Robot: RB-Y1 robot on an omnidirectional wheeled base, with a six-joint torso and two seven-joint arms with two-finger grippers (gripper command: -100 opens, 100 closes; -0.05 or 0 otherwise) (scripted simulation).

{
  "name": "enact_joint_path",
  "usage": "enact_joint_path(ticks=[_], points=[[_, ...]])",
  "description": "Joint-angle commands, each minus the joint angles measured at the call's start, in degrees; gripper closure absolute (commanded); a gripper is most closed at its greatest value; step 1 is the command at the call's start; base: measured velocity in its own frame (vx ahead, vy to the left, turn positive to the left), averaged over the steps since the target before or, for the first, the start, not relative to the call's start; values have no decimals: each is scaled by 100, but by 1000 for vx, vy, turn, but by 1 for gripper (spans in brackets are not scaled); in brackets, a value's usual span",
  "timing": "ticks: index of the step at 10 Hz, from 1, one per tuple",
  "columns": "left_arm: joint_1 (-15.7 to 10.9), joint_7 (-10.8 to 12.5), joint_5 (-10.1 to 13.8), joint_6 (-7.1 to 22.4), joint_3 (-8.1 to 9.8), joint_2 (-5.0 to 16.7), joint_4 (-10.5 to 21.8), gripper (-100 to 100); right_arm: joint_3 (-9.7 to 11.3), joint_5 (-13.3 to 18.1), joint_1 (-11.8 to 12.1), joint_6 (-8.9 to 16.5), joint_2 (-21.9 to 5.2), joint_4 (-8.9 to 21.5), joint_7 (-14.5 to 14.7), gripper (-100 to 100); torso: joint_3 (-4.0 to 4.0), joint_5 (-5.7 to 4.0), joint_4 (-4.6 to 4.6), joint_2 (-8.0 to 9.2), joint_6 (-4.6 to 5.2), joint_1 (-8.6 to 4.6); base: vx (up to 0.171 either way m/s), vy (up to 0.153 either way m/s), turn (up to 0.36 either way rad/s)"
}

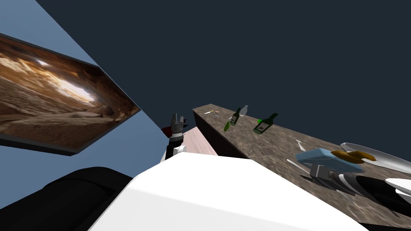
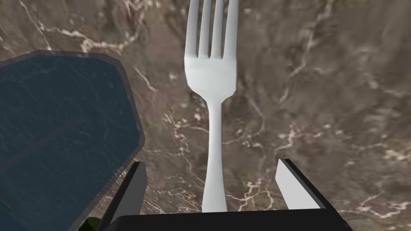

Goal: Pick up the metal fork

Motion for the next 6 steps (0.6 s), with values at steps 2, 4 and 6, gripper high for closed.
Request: enact_joint_path(ticks=[2,4,6], points=[[0,0,0,0,0,0,0,0,0,3,-6,-12,11,20,19,100,0,0,0,0,1,0,0,0,0],[0,0,0,0,0,0,0,0,2,4,-5,-16,9,16,19,100,0,-2,1,0,1,-3,0,0,0],[0,0,0,0,0,0,0,0,2,4,-5,-17,8,16,19,100,0,-4,1,-1,1,-5,0,0,0]])
